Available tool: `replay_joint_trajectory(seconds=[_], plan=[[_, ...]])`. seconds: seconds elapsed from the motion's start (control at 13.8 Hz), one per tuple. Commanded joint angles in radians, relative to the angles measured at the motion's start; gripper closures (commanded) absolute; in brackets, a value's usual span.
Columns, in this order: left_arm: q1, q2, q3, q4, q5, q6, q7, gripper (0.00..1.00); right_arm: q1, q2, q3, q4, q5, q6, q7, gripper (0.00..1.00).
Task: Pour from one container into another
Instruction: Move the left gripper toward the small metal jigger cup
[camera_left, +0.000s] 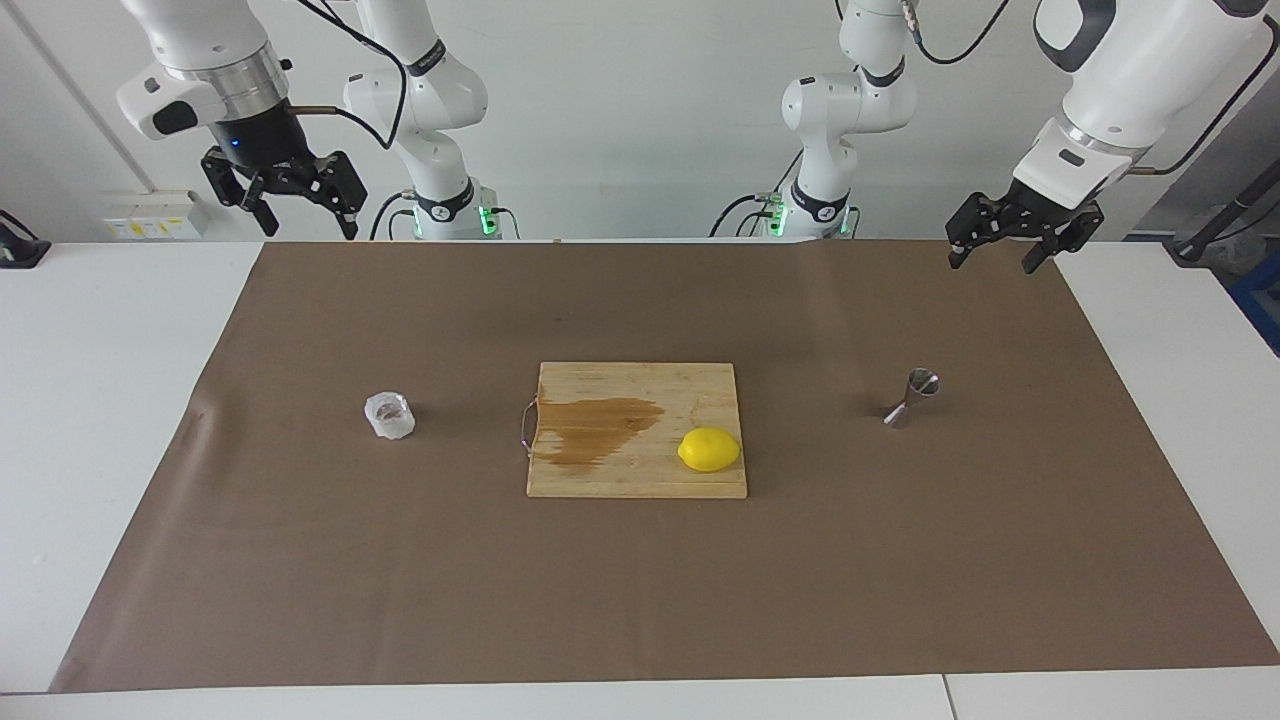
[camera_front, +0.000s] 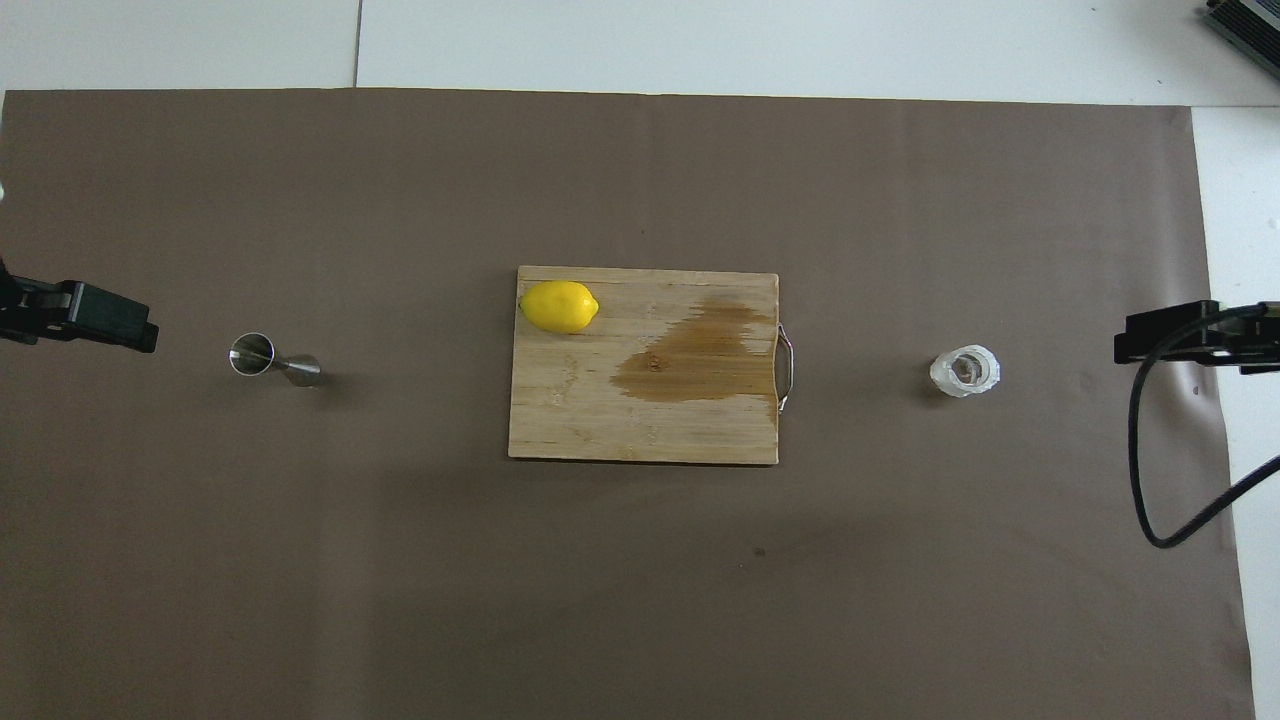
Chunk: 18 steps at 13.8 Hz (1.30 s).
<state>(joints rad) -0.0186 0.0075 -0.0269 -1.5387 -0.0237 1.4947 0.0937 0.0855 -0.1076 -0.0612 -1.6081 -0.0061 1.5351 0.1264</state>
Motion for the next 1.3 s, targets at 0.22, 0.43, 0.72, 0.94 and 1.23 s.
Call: replay_joint_trajectory(seconds=[0.22, 0.43, 0.72, 0.94, 1.23], plan=[[-0.018, -0.023, 0.007, -0.02, 0.019, -0.005, 0.0, 0.0, -0.007, 0.025, 0.004, 0.011, 0.009, 0.054, -0.021, 0.0], [-0.011, -0.027, 0.007, -0.021, 0.018, -0.011, -0.002, 0.0, -0.021, 0.039, 0.003, 0.016, 0.009, 0.053, -0.019, 0.0], [-0.004, -0.027, 0.007, -0.021, 0.018, -0.011, -0.002, 0.0, -0.027, 0.098, 0.003, 0.099, 0.025, 0.046, -0.017, 0.0], [-0.01, -0.027, 0.007, -0.021, 0.018, -0.011, -0.002, 0.0, -0.027, 0.115, -0.002, 0.1, 0.02, 0.042, -0.017, 0.0], [-0.04, -0.027, 0.001, -0.021, 0.018, -0.008, -0.002, 0.0, -0.026, 0.12, -0.003, 0.1, 0.02, 0.043, -0.016, 0.0]])
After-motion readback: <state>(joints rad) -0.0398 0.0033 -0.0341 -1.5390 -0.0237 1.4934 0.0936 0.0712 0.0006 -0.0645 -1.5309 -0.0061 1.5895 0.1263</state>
